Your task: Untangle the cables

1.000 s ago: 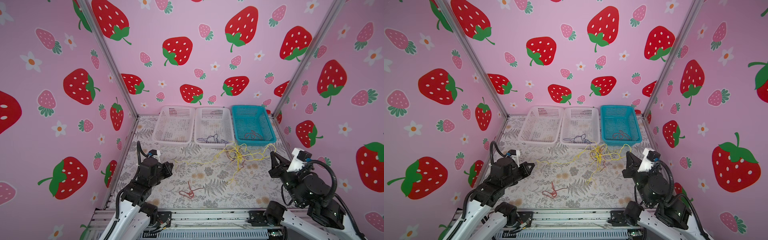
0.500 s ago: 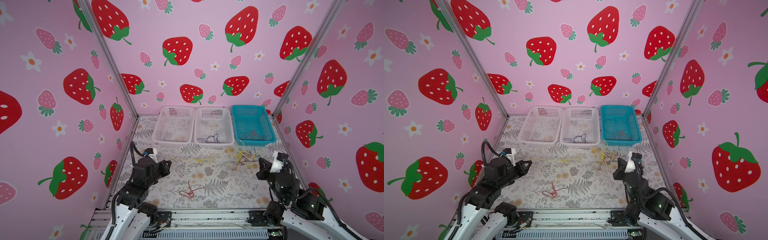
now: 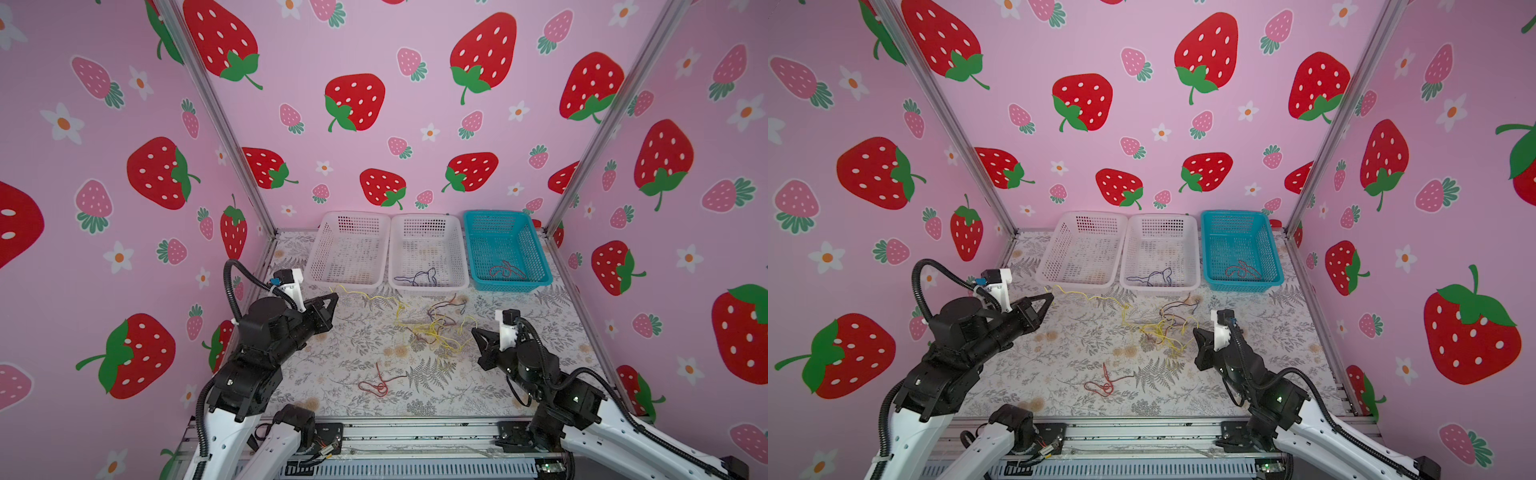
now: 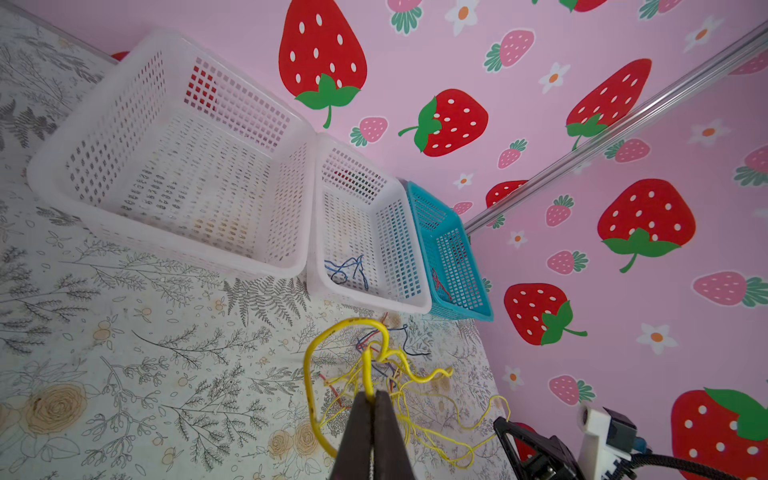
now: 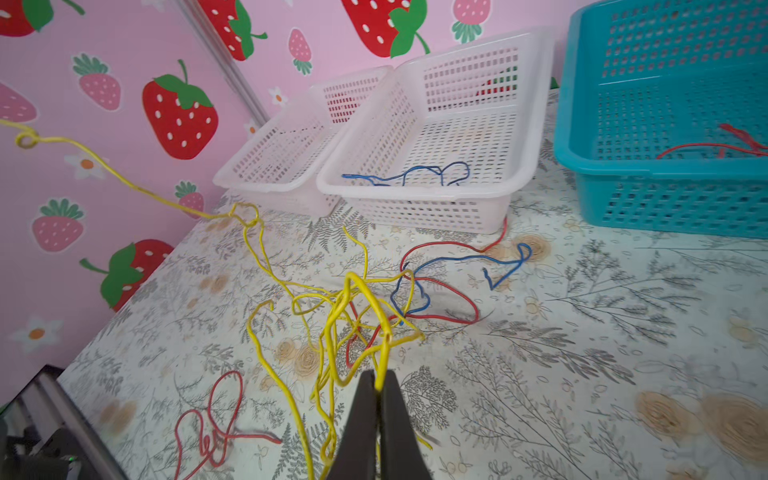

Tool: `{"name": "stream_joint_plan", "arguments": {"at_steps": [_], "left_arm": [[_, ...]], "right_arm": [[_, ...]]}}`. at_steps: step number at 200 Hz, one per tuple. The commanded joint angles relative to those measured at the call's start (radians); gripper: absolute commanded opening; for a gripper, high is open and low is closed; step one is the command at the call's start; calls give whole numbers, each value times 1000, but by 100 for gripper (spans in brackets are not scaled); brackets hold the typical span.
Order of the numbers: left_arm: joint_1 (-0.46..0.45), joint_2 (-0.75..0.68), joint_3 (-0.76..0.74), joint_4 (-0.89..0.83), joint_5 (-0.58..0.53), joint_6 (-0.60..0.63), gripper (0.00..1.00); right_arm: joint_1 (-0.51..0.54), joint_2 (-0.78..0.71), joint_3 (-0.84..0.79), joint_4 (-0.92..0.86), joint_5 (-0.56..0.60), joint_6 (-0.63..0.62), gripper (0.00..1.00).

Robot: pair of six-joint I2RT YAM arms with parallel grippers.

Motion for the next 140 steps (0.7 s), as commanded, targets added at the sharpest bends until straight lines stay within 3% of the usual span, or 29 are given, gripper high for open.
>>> {"name": "stream_joint_plan", "arguments": {"at_steps": [1,18,41,69,84,114,131,140], "left_arm": [[6,52,125,-42,-46,90,0],[8,83,200,-52,-94,124,0],[9,136,275,-69,-60,131,0],[8,137,241,-39,18,74,0],[9,127,233,-39,27,57,0],[10,123,267,-63,56,41,0],[9,125,289,-70,85,27,0],[9,127,297,-69,103,15,0]], "right_arm": [[-5,-28,-28,122,-88,-27,0],[-5,-46,-43,119,-76,-27,0],[-5,-51,-49,109,-72,-47,0],[-5,3,-31,127,-207,-122,0],[-4,43,-1,110,-245,-146,10],[-3,44,58,116,-281,-194,40],[-2,45,88,148,-292,-206,50],[-4,59,97,176,-308,-212,51]]}}
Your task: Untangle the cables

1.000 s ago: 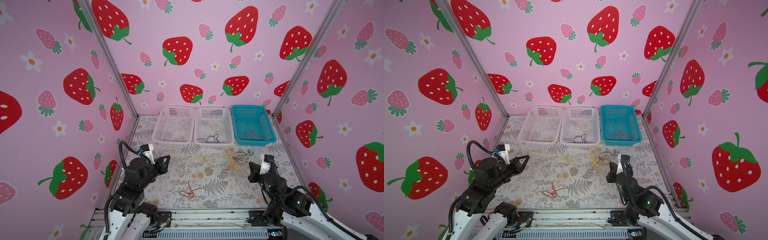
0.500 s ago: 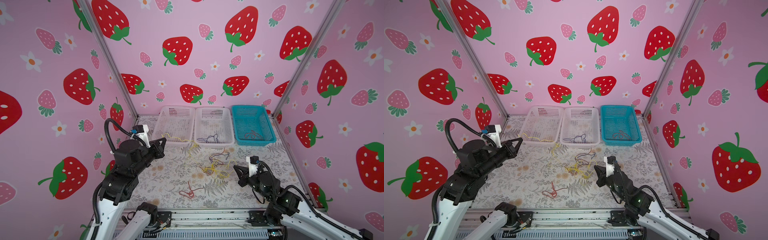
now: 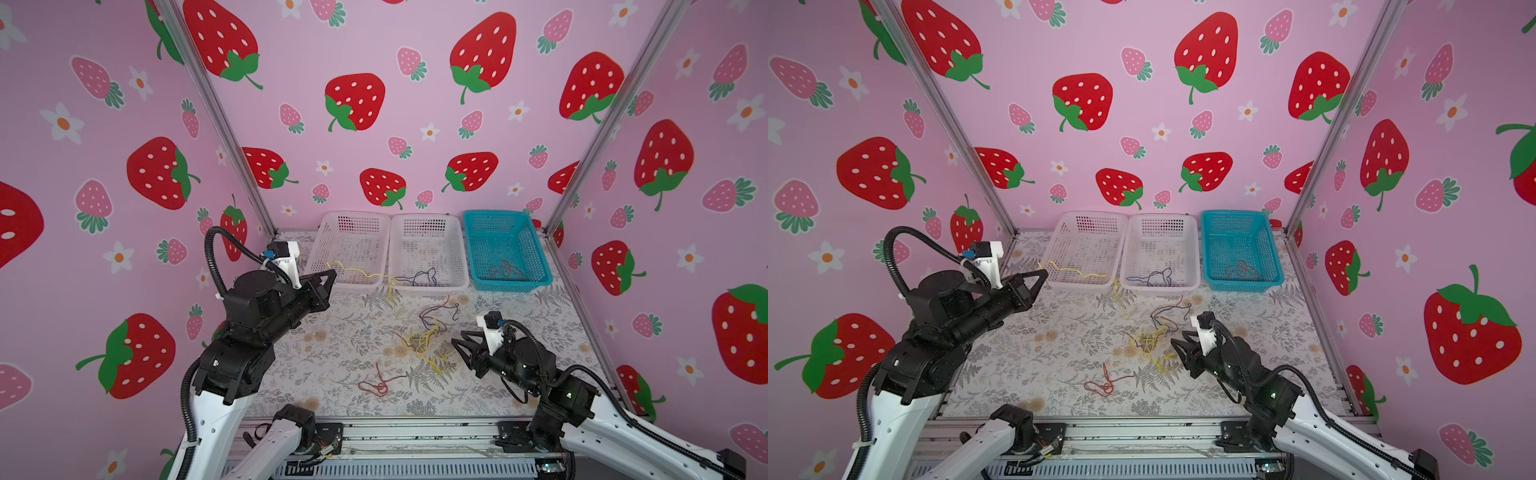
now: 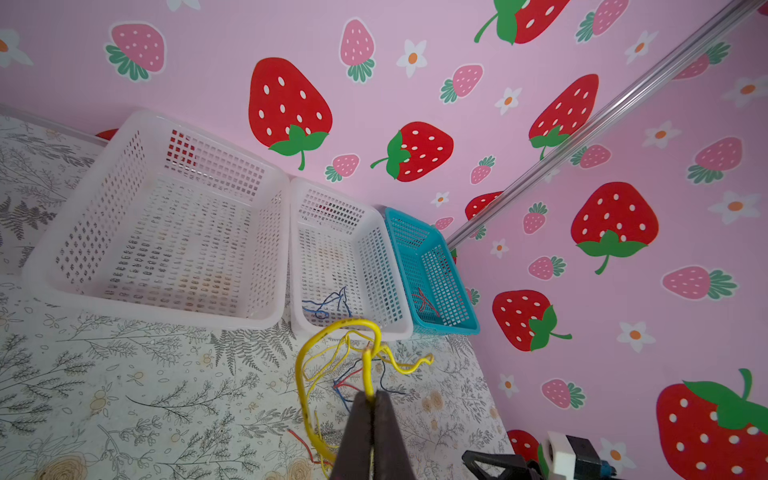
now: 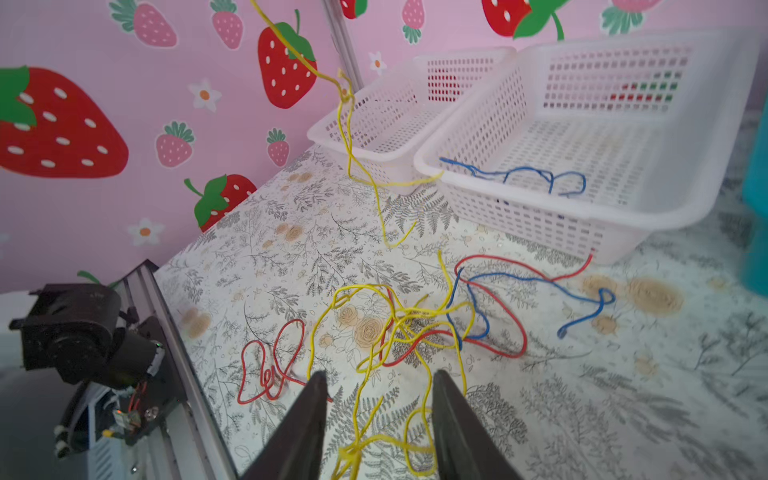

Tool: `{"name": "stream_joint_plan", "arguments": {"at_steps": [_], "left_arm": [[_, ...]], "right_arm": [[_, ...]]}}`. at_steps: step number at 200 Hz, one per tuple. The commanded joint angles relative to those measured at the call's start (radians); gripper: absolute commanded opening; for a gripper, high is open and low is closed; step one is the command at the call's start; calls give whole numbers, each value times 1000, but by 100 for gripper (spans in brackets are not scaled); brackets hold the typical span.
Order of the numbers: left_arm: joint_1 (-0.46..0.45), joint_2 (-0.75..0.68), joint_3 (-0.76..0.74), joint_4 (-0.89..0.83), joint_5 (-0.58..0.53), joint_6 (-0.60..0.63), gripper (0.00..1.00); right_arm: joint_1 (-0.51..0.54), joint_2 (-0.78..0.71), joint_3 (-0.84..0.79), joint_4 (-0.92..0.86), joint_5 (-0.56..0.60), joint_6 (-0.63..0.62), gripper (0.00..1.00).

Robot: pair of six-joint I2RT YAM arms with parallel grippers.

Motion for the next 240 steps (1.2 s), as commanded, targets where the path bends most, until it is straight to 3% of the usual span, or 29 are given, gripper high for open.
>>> {"name": "stream_joint_plan", "arguments": {"at_steps": [1,46,129,155,171,198,240], "left_arm": [[5,-7,61,-9,64,-36,0],[5,-14,88,10,122,-113,0],[5,-37,75,54,182,-206,0],[5,-47,78,54,182,-213,0],[3,-54,78,52,184,-217,0],[3,-66,66,62,192,-234,0],[4,-75,61,70,201,-248,0]], "right_arm": [[-4,4,59,88,-58,-45,51],[5,185,87,274,-251,-30,60],[19,461,148,487,-206,-103,58],[19,493,155,514,-173,-109,54],[19,511,160,527,-208,-105,48],[21,540,143,597,-269,-70,48],[21,548,140,606,-167,-99,47]]}}
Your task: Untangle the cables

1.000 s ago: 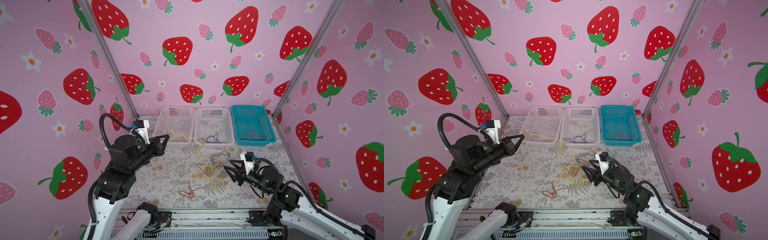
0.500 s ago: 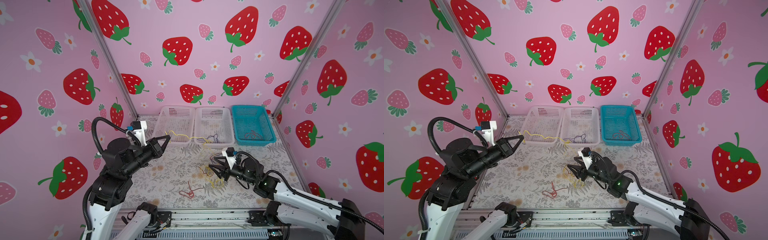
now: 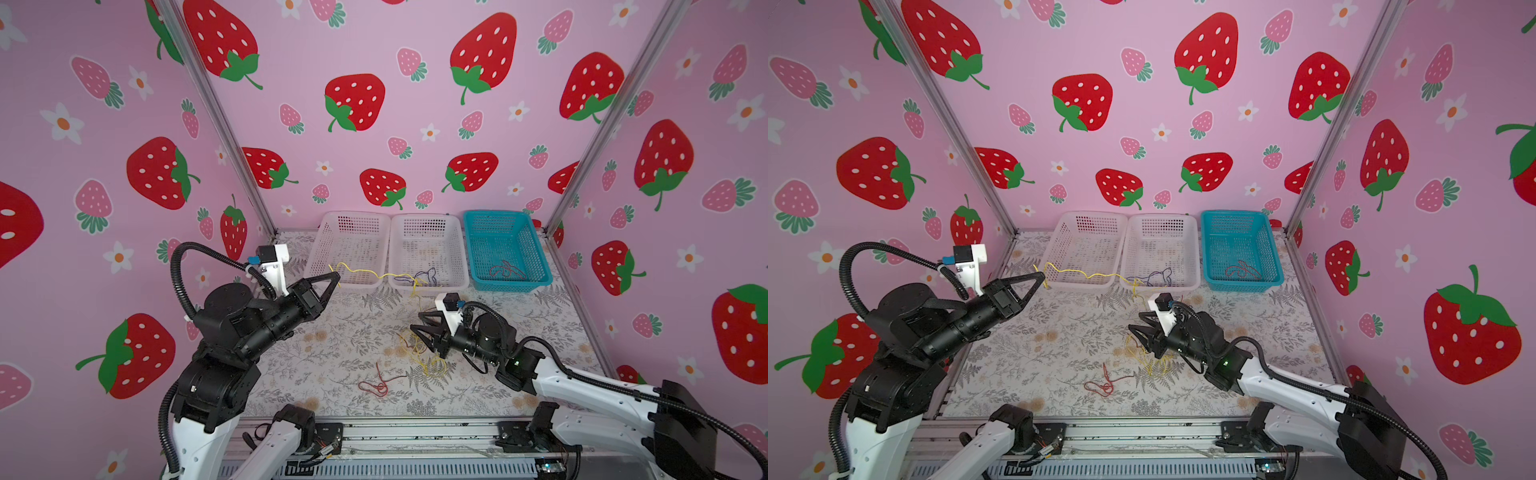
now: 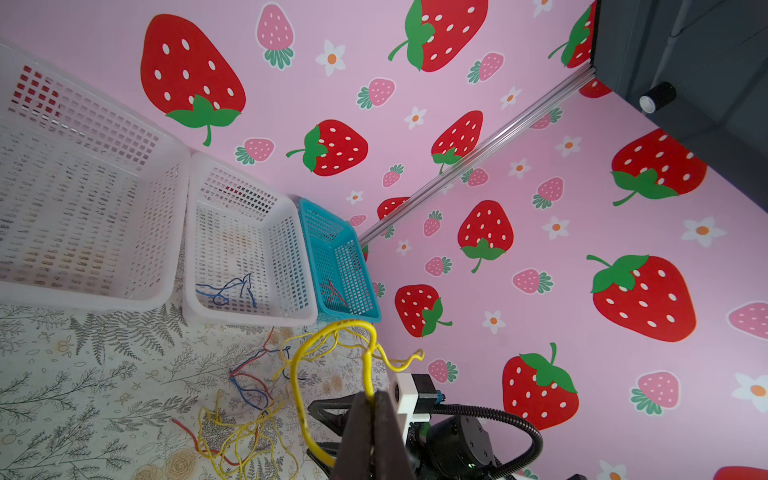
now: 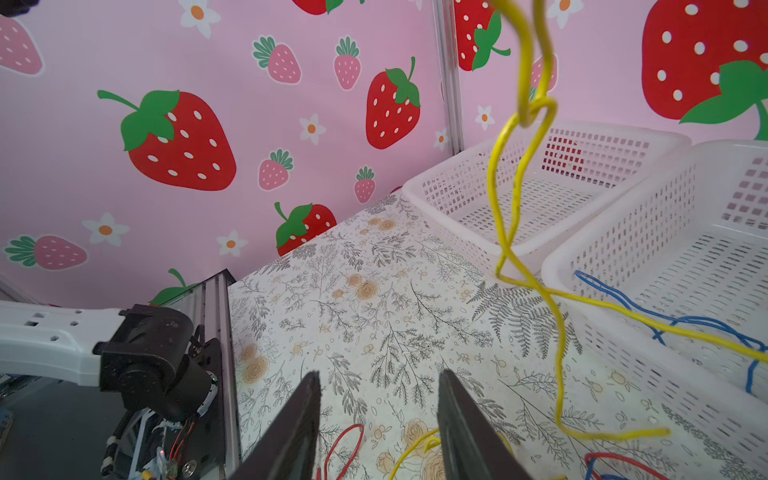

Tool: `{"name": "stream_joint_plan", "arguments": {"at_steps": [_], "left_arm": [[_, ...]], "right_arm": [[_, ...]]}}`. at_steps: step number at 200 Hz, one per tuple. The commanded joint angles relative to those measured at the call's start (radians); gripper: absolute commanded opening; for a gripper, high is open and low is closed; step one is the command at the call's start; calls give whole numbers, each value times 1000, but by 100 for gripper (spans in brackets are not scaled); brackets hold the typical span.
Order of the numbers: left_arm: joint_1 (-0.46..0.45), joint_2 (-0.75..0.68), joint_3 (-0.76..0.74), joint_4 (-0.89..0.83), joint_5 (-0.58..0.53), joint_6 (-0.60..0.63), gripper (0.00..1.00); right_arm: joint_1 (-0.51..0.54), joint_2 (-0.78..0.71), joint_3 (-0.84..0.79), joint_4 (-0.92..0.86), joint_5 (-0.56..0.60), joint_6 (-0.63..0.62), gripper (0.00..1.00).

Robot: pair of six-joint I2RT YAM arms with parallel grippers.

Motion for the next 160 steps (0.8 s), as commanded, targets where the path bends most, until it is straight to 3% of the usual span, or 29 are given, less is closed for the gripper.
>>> {"name": "stream_joint_plan", "arguments": {"at_steps": [1,90,160], "left_arm": [[4,-9,9,38,27,-20,0],[4,-22,-7,55,38,-39,0],[4,-28,-14,53,41,-38,0]], "right_arm": [[5,1,14,53,59,-14,47],[5,115,79,109,74,-22,44],[3,147,96,108,159,-66,39]]}}
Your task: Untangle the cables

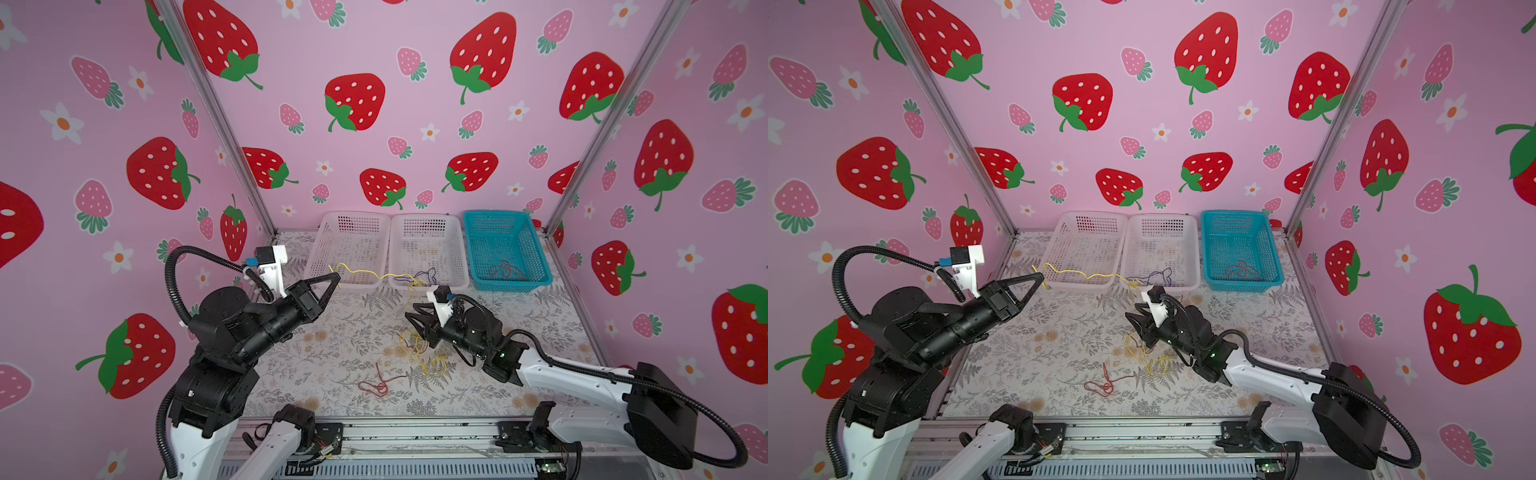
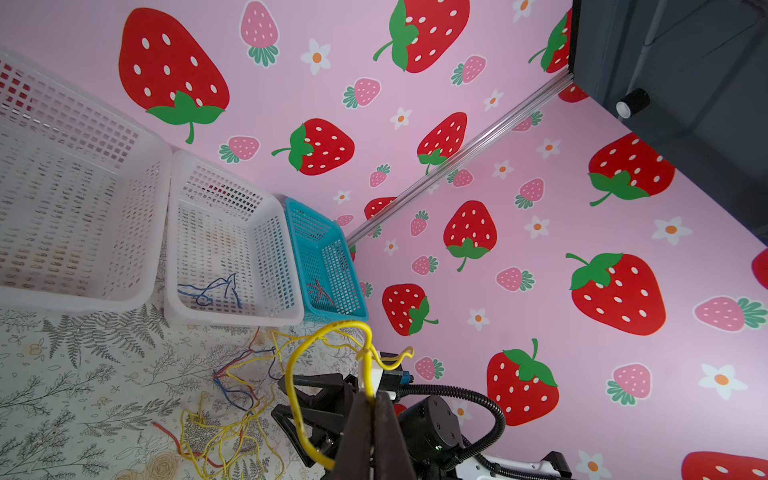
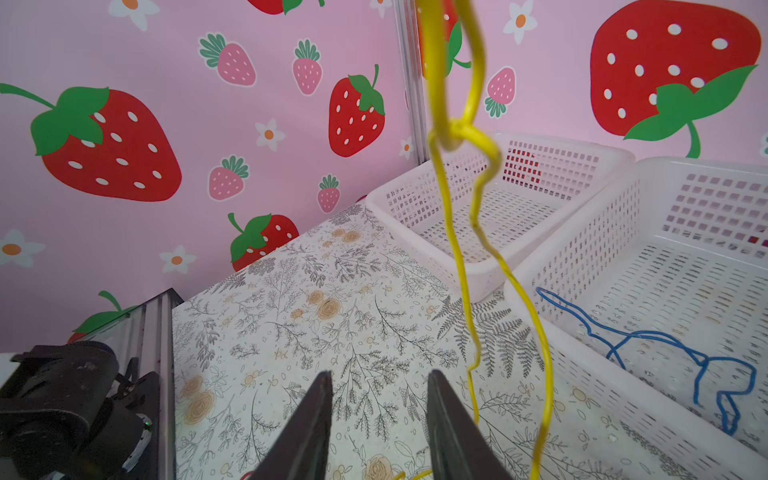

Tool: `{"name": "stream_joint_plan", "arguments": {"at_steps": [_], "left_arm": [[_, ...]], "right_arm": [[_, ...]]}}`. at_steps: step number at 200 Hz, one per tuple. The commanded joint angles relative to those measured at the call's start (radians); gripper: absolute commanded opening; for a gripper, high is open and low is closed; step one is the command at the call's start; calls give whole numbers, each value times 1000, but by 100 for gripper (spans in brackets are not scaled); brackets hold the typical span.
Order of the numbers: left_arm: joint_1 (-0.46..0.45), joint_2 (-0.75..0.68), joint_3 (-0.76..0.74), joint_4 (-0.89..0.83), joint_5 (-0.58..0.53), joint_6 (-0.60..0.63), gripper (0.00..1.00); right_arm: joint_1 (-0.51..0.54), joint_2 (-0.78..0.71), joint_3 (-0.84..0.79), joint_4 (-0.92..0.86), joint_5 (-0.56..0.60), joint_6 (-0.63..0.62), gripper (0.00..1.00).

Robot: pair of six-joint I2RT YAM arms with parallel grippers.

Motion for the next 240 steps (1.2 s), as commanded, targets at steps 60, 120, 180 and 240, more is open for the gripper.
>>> {"name": "stream_joint_plan", "arguments": {"at_steps": [60,120,180,240], "left_arm": [[3,-15,-16,29,14,-7,0],[3,-14,-25,49,20,-18,0],[2,-21,-25,44,17,-20,0],[3,-27,-30,49,17,-25,0]], "right_arm": [[4,-30,5,36,176,-40,39],[5,39,32,76,64,-15,39],[6,83,47,106,141,-30,39],[5,119,54,145,136,-53,21]]}}
